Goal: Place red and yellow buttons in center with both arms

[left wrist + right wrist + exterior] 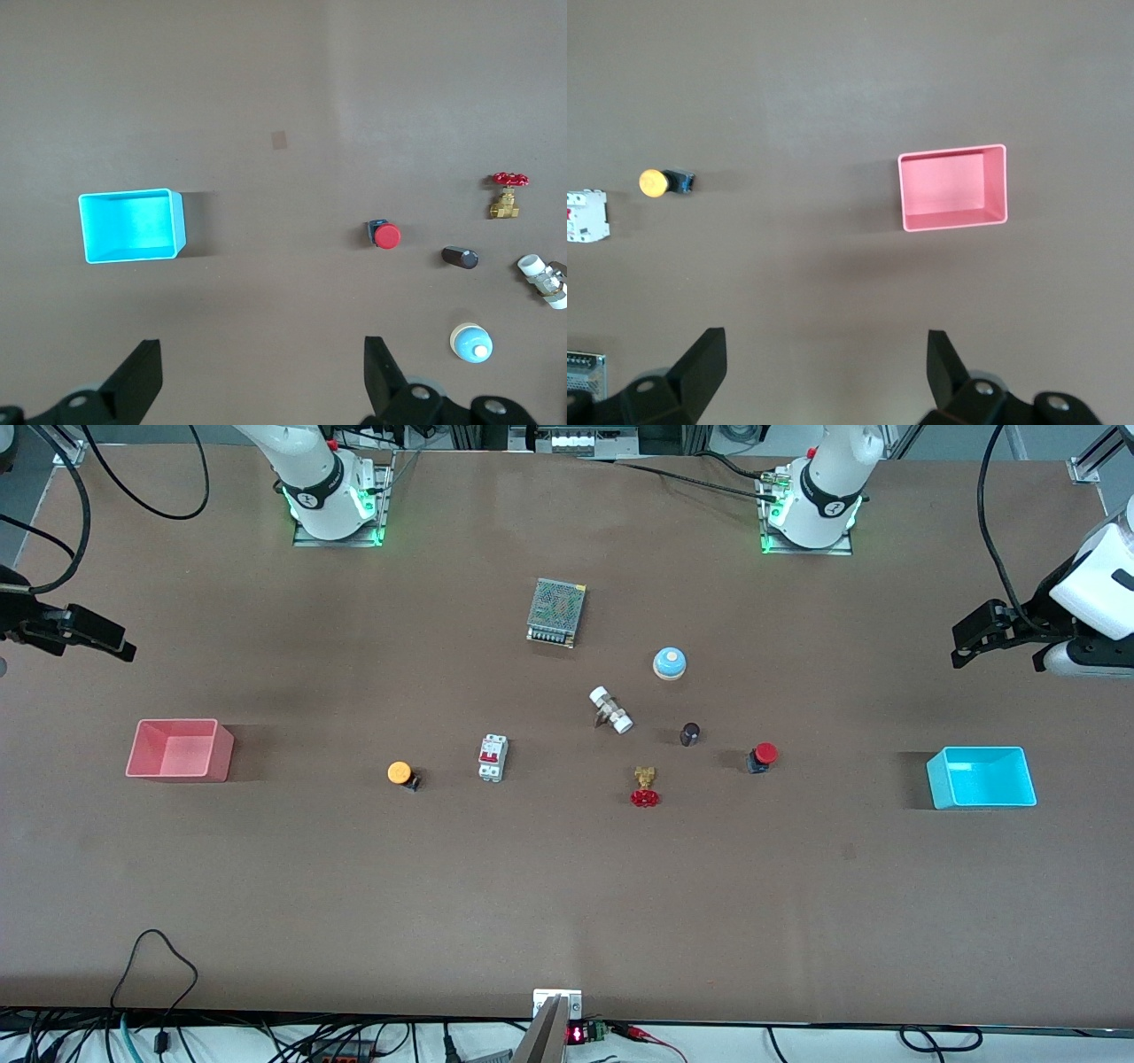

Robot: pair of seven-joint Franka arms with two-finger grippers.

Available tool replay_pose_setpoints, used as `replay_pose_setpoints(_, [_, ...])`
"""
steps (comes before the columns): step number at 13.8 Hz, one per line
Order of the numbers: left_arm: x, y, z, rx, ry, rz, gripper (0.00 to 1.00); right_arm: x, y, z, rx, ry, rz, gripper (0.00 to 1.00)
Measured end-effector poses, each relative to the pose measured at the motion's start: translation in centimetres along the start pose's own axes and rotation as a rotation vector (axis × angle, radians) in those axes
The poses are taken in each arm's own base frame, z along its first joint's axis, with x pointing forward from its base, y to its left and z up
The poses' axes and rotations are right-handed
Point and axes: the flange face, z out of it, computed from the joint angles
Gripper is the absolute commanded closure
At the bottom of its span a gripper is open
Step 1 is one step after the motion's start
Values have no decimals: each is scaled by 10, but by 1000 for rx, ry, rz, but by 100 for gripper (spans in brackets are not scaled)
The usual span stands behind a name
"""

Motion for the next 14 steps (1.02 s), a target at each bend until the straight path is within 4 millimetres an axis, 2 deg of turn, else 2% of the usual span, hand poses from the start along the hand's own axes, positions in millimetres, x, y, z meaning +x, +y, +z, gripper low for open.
replay_pose_setpoints(6, [0, 0, 0, 0, -1, 1, 0, -13, -1, 5, -1, 43, -9, 0])
replay_pose_setpoints(11, [0, 0, 0, 0, -2, 1, 0, -21, -3, -3, 1, 29, -14, 0])
replay_pose_setpoints(14, [0, 1, 0, 0, -2, 1, 0, -24, -12, -8, 1, 24, -31, 0])
